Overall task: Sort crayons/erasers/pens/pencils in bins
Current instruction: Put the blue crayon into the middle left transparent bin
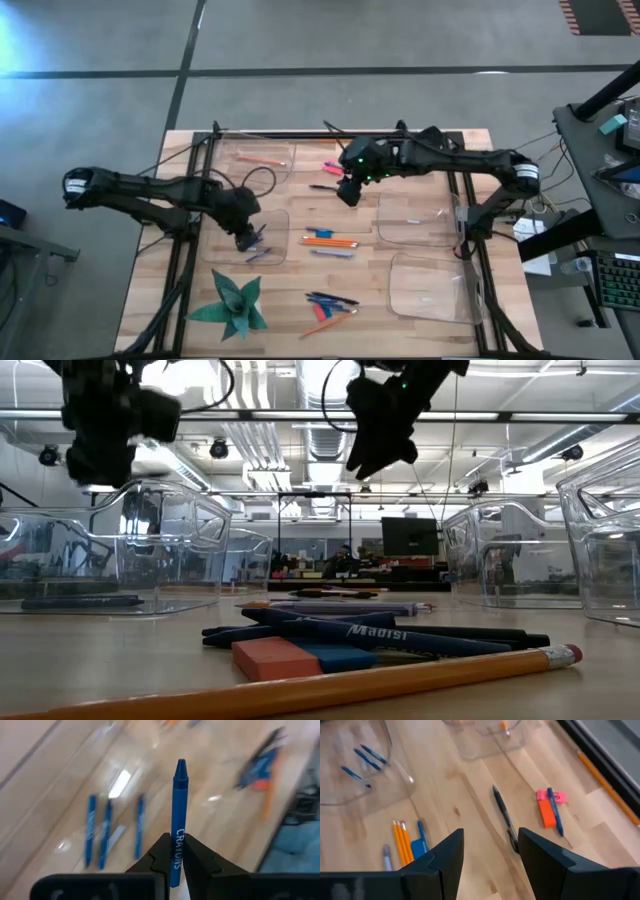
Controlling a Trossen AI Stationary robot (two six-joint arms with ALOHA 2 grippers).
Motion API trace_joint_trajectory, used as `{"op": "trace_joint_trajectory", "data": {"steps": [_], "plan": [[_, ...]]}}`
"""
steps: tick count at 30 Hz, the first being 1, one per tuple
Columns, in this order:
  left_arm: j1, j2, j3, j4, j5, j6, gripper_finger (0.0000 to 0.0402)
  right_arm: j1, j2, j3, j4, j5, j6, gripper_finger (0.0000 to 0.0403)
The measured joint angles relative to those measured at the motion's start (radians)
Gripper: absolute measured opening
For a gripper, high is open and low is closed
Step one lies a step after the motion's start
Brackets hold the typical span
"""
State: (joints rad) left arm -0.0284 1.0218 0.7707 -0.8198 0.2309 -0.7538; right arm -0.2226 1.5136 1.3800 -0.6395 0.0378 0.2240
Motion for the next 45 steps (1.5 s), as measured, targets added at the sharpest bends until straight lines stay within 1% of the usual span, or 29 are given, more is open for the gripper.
{"op": "trace_joint_trajectory", "data": {"steps": [2,5,11,13,21,26,29,34,39,42,45], "plan": [[0.000,0.021,-0.024,-0.009,0.000,0.000,0.0017,0.000,0.022,0.000,0.000,0.001,-0.009,0.0178],[0.000,0.053,-0.060,-0.009,0.000,-0.001,0.0018,0.000,0.054,0.000,0.000,0.034,-0.028,0.0178],[0.000,0.134,-0.077,-0.011,-0.001,-0.027,0.0018,-0.021,0.115,0.000,0.000,0.199,-0.041,0.0178],[0.000,0.161,-0.077,-0.012,0.000,-0.033,0.0018,-0.039,0.135,0.000,0.000,0.227,-0.041,0.0178],[-0.007,0.250,-0.077,-0.011,-0.003,-0.134,0.0018,-0.100,0.237,0.000,-0.012,0.226,0.005,0.0178],[-0.010,0.281,-0.077,-0.011,-0.004,-0.158,0.0018,-0.112,0.293,0.000,-0.006,0.225,-0.023,0.0178],[-0.010,0.291,-0.077,-0.009,-0.004,-0.160,0.0018,-0.114,0.324,0.000,-0.005,0.225,-0.058,0.0178],[-0.011,0.295,-0.077,-0.008,-0.004,-0.183,0.0018,-0.125,0.371,0.000,0.011,0.225,-0.067,0.0178],[-0.012,0.286,-0.077,-0.001,0.004,-0.215,0.0018,-0.143,0.385,0.000,0.028,0.225,-0.078,0.0178],[-0.012,0.281,-0.077,0.000,0.008,-0.236,0.0028,-0.152,0.385,0.000,0.027,0.225,-0.093,0.0178],[-0.012,0.271,-0.077,-0.001,0.024,-0.238,0.0057,-0.159,0.381,0.000,0.031,0.225,-0.095,0.0178]]}}
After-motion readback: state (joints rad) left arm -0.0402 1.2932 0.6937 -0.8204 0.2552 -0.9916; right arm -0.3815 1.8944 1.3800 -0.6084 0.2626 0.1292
